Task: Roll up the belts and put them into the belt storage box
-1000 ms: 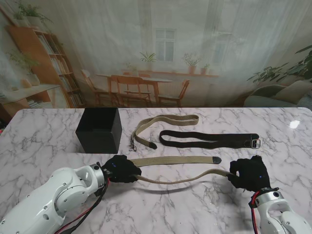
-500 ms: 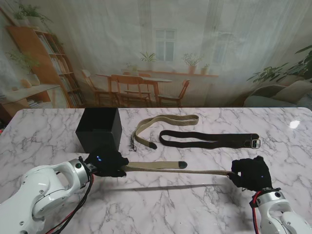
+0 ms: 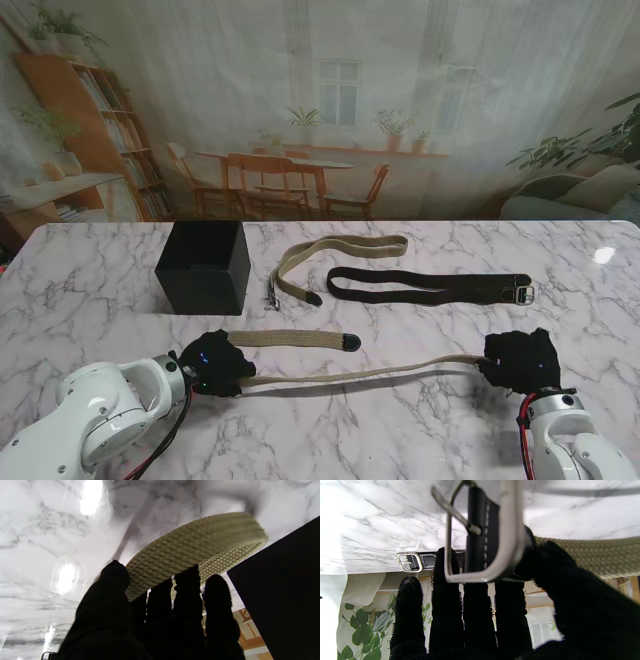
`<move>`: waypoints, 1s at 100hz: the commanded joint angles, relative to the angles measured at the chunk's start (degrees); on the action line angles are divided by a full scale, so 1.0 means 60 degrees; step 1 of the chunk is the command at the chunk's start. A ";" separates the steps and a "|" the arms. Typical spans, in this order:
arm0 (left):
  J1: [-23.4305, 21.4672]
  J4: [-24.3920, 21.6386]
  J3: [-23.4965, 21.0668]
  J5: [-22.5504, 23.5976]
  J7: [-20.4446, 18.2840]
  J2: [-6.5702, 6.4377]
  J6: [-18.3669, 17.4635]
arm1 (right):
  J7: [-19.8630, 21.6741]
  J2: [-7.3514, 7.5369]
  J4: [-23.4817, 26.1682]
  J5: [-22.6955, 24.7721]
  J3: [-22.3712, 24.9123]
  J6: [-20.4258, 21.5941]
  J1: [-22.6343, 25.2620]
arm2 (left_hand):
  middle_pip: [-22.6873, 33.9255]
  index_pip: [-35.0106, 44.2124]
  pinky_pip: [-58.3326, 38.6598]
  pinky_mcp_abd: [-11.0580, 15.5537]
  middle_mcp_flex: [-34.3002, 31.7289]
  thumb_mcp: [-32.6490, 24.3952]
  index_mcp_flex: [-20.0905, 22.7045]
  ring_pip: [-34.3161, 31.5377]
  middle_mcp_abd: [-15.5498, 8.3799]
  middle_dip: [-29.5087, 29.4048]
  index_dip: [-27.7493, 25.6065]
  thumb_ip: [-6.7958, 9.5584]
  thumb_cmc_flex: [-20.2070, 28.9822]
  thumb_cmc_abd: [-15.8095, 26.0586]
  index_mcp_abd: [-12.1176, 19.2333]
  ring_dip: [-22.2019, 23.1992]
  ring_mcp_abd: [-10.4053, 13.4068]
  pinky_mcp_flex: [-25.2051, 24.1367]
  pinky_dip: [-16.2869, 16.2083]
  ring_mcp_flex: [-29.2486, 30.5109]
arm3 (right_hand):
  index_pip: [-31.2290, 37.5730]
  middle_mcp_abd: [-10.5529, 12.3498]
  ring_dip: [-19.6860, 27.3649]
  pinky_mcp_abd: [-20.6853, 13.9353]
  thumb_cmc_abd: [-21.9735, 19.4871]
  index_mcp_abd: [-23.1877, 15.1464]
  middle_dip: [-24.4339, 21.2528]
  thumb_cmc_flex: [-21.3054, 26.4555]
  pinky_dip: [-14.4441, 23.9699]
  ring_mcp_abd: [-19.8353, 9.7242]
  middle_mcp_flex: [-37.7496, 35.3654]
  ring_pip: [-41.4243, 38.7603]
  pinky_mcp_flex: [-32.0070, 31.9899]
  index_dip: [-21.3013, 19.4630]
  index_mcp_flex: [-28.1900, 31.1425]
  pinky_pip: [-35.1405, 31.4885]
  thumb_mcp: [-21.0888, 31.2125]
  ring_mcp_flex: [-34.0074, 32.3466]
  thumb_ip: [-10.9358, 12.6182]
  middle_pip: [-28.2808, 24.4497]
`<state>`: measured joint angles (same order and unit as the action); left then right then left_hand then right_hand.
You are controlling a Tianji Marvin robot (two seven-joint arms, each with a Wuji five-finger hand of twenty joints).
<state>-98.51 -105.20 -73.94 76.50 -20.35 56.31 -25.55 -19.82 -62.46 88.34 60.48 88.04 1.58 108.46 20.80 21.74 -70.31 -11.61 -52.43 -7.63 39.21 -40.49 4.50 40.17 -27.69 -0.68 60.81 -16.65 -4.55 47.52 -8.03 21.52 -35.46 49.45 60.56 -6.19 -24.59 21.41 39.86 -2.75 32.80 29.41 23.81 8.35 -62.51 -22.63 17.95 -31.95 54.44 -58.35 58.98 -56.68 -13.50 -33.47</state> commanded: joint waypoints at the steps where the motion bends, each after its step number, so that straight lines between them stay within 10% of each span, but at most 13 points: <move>1: -0.0037 0.0124 0.0039 0.0087 -0.0340 -0.0047 -0.0045 | 0.0001 0.0014 -0.0193 -0.0033 -0.0023 -0.0132 -0.0034 | -0.0177 -0.0586 0.0263 -0.0013 0.0652 -0.0427 -0.0401 0.0542 0.0031 -0.0500 0.0297 0.0094 -0.0015 -0.0212 0.0128 -0.0172 -0.0128 -0.0254 -0.0106 -0.0307 | 0.0749 0.0009 -0.0140 0.0202 -0.0422 -0.0306 0.0100 0.0835 0.0049 -0.0140 -0.0056 -0.0241 -0.0191 -0.0320 0.0064 0.0033 0.0722 -0.0052 0.0546 -0.0245; 24: -0.0091 0.0070 -0.0034 0.0379 -0.0693 -0.0086 -0.0217 | 0.0052 0.0031 -0.0428 -0.0055 -0.0130 -0.0276 -0.0184 | -0.0056 -0.0573 0.0963 0.0036 0.1271 -0.0785 -0.0268 0.1429 0.0073 -0.2297 0.0414 0.0053 -0.0226 -0.0234 0.0265 -0.0513 -0.0096 -0.0729 -0.0103 -0.0770 | 0.0742 0.0051 -0.0138 0.0193 -0.0470 -0.0330 0.0095 0.0826 0.0046 -0.0164 0.0005 -0.0224 -0.0202 -0.0311 0.0038 0.0046 0.0664 -0.0003 0.0525 -0.0242; 39: -0.0157 0.0105 -0.0092 0.0644 -0.0609 -0.0078 -0.0064 | 0.0092 0.0039 -0.0509 -0.0063 -0.0217 -0.0332 -0.0262 | -0.0369 0.0681 0.0248 0.0031 -0.0480 -0.0230 0.0634 0.0503 -0.0048 0.0155 -0.0393 0.0097 0.0763 -0.0532 0.0444 -0.0010 -0.0116 -0.0004 -0.0420 0.0172 | 0.0723 0.0067 -0.0137 0.0184 -0.0513 -0.0371 0.0074 0.0805 0.0047 -0.0172 0.0032 -0.0217 -0.0207 -0.0300 0.0010 0.0049 0.0621 0.0023 0.0521 -0.0231; 69: -0.0950 -0.0356 -0.0961 0.1578 0.0163 0.0027 0.0511 | 0.0358 0.0049 -0.0559 -0.0230 -0.0515 -0.0374 -0.0500 | 0.0669 0.1574 -0.0808 -0.0038 -0.1084 -0.0039 0.0945 -0.0863 0.0033 0.0317 0.0011 0.0130 0.0818 -0.0030 0.0267 0.0381 -0.0265 0.0541 -0.0505 0.0860 | 0.0482 0.0104 -0.0055 0.0174 -0.1000 -0.0646 -0.0236 0.0737 0.0040 -0.0135 0.0291 -0.0051 -0.0292 -0.0061 -0.0263 0.0110 -0.0012 0.0268 0.0414 -0.0068; 80: -0.0899 -0.0284 -0.0948 0.1545 0.0086 0.0027 0.0556 | 0.0624 0.0093 -0.0652 -0.0239 -0.0749 -0.0369 -0.0687 | 0.0408 0.0700 0.0345 -0.0181 0.0249 0.0743 0.0401 0.0771 0.0256 -0.1807 -0.0005 0.0100 -0.0030 0.0527 0.0135 -0.0423 -0.0508 -0.0465 -0.0166 -0.0271 | 0.0279 0.0180 0.0002 0.0141 -0.1196 -0.0831 -0.0453 0.0712 0.0028 -0.0157 0.0369 0.0051 -0.0336 0.0219 -0.0374 0.0153 -0.0415 0.0353 0.0342 0.0032; 100: -0.0727 -0.0043 -0.0816 0.1596 0.0532 -0.0009 0.0399 | 0.1264 0.0219 -0.0633 0.0035 -0.0983 -0.0387 -0.0827 | -0.0977 -0.1118 0.3312 -0.0361 0.2373 0.1400 -0.0734 0.3256 0.0642 -0.2846 0.0473 0.0019 -0.1646 0.1704 -0.0070 -0.1955 -0.0633 -0.2297 0.0890 -0.2402 | -0.0980 0.0093 0.0150 0.0224 -0.1117 -0.0391 -0.0963 0.0082 -0.0114 -0.0136 0.1056 0.0402 -0.0789 0.1955 -0.1203 0.0540 -0.0987 0.0873 0.0478 0.0667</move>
<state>-102.90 -105.88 -78.83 86.42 -18.20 56.31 -22.53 -13.47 -61.41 84.48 59.36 82.58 -0.53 103.31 16.51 16.83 -53.74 -11.64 -41.55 -0.97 36.89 -23.84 6.79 24.32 -25.75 -0.63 52.83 -8.85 -3.90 37.42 -10.31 10.48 -31.86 37.91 56.52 -5.65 -25.36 21.41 33.76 -3.65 27.81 30.07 23.81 8.56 -58.24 -23.31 14.67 -22.73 49.41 -56.09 54.45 -52.23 -11.99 -31.17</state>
